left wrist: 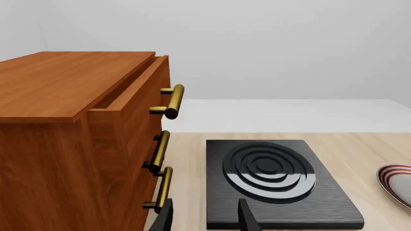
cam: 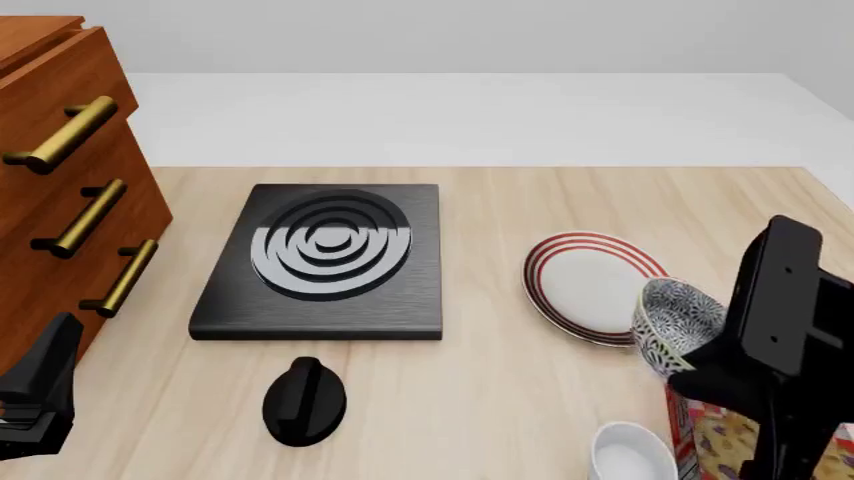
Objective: Pick the akita bowl on the ramekin and place it on the plate.
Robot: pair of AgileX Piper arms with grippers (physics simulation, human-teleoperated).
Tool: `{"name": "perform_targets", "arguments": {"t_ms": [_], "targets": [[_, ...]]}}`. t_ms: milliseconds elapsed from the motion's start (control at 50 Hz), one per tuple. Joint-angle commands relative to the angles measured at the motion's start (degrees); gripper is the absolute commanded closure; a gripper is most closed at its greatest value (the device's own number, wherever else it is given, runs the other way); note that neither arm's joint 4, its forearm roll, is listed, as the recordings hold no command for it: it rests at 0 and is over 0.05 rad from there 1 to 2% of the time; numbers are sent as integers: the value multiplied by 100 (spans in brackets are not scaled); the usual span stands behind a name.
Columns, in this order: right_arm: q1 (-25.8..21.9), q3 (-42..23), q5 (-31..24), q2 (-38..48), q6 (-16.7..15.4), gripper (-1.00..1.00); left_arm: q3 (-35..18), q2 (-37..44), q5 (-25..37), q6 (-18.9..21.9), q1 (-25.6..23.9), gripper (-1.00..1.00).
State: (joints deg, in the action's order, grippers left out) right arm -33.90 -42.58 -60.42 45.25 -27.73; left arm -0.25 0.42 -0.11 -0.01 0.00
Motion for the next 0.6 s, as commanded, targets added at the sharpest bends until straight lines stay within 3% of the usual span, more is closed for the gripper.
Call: {"name": "perform_targets", "arguments": {"t_ms": [20,600], "targets": [[266,-349,147,358,-207,100,0,0,0,1,-2,-100],[1056,-741,1080,1662,-562,100,0,0,0,-1,0,-100]]}}
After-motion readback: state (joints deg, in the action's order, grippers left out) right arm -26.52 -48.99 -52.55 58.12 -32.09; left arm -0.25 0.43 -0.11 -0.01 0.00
